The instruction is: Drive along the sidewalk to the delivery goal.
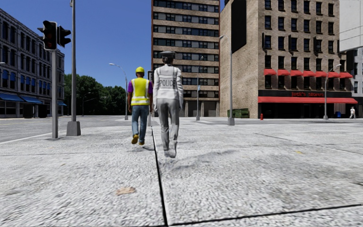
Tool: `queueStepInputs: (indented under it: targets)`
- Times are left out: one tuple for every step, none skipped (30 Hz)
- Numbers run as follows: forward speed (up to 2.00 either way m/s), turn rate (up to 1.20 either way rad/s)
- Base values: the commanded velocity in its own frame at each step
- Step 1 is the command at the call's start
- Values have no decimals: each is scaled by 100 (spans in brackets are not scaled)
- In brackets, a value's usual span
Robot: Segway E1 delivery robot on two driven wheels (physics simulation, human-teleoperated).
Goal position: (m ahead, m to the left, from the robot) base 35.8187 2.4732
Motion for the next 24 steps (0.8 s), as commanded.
queueStepInputs:
  targets:
    - [109,0]
    - [107,0]
    - [107,0]
    - [107,0]
    - [107,0]
    - [107,0]
    - [106,0]
    - [106,0]
    - [106,0]
    - [106,0]
    - [106,0]
    - [106,0]
    - [106,-4]
    - [106,-12]
    - [106,-19]
    - [106,-19]
    - [104,-24]
    - [101,-25]
    - [100,-25]
    - [100,-25]
    - [99,-25]
    - [99,-25]
    - [99,-25]
    - [99,-25]
